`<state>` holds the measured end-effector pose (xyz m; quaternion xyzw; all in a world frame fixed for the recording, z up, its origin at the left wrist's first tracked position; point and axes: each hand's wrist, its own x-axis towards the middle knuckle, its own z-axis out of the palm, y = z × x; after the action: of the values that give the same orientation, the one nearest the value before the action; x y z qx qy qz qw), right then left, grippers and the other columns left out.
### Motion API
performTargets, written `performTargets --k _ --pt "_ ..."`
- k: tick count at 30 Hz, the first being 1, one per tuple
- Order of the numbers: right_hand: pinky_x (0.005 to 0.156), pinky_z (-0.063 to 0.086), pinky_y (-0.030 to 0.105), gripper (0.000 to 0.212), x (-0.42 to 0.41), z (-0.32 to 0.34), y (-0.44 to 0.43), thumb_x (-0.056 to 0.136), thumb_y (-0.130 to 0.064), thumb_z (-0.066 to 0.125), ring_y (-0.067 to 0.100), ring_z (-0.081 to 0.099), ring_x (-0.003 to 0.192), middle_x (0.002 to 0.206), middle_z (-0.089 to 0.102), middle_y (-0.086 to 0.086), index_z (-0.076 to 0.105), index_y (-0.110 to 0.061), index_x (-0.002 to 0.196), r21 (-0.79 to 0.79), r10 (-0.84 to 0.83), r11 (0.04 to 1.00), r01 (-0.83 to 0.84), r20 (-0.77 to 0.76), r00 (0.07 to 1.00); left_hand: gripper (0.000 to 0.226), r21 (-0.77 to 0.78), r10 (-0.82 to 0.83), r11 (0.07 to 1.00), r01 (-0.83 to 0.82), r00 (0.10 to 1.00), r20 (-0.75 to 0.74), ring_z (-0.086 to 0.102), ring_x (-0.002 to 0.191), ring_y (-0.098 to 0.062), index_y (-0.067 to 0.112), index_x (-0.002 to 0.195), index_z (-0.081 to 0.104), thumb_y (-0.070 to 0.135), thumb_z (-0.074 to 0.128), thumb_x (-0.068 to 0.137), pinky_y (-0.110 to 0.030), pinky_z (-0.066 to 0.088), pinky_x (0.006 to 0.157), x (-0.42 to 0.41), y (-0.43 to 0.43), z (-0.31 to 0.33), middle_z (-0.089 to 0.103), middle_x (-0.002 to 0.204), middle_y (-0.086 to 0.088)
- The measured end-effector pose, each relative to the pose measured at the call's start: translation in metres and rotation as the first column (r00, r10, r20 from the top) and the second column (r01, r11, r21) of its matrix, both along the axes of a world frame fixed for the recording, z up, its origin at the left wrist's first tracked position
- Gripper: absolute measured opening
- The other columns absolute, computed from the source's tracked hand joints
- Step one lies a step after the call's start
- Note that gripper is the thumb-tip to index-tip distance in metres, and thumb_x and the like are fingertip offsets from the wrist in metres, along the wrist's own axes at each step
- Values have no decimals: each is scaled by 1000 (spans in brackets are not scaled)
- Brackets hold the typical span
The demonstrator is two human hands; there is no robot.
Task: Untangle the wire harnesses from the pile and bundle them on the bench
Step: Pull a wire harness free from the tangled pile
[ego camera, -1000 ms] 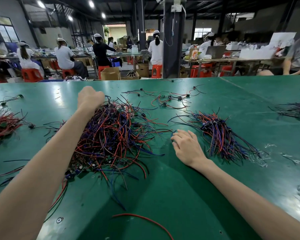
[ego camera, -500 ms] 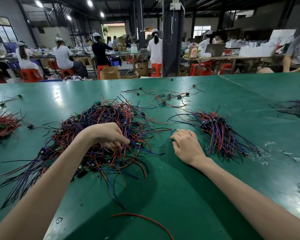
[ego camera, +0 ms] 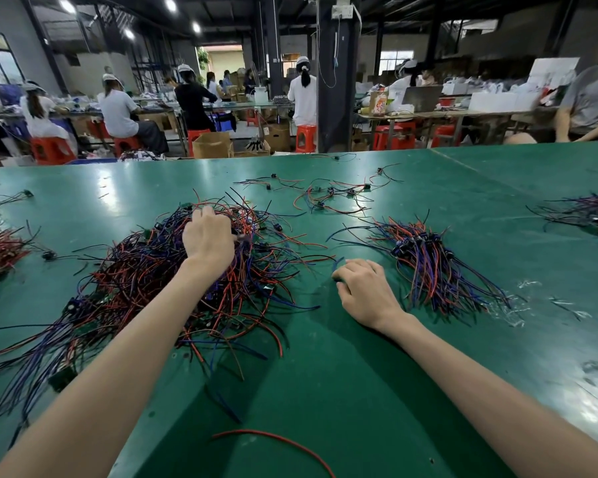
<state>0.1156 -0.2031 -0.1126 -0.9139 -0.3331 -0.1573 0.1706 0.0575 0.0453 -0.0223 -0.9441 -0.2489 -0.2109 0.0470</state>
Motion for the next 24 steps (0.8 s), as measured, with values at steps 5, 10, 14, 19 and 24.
performTargets --k 5,10,14,19,24 --pt "111 17 33 27 1 -1 1 93 -17 46 14 41 127 121 61 -2 64 -17 114 15 -5 1000 5 12 1000 28 -172 -41 979 110 930 365 59 86 -32 1 102 66 26 56 95 -40 50 73 -7 5 40 65 96 -18" --pt "110 17 32 28 1 -2 3 93 -17 46 14 41 125 120 61 -3 63 -18 115 8 -10 1000 10 34 999 30 -88 -29 995 52 970 243 50 104 -38 7 102 69 34 59 93 -42 36 87 -14 19 82 65 101 -20" --pt "110 16 32 28 0 -2 2 93 -17 46 15 42 125 120 61 -2 64 -17 115 19 -11 1000 10 17 1000 13 -16 70 998 -68 982 178 41 109 -38 10 93 72 19 71 83 -45 31 92 -20 14 91 60 103 -16" --pt "108 18 32 28 0 -1 2 92 -17 47 16 44 123 119 62 -1 64 -17 115 34 -10 999 10 3 1000 6 -130 -52 988 85 969 242 46 110 -38 13 89 73 14 73 83 -44 38 91 -28 14 82 57 115 -16" --pt "106 18 31 27 -1 0 2 92 -16 48 16 45 120 117 63 -1 64 -16 114 53 -8 999 8 -5 1000 8 -301 -159 925 232 956 248 59 98 -34 16 87 57 13 65 89 -43 49 88 -28 7 67 65 104 -13"
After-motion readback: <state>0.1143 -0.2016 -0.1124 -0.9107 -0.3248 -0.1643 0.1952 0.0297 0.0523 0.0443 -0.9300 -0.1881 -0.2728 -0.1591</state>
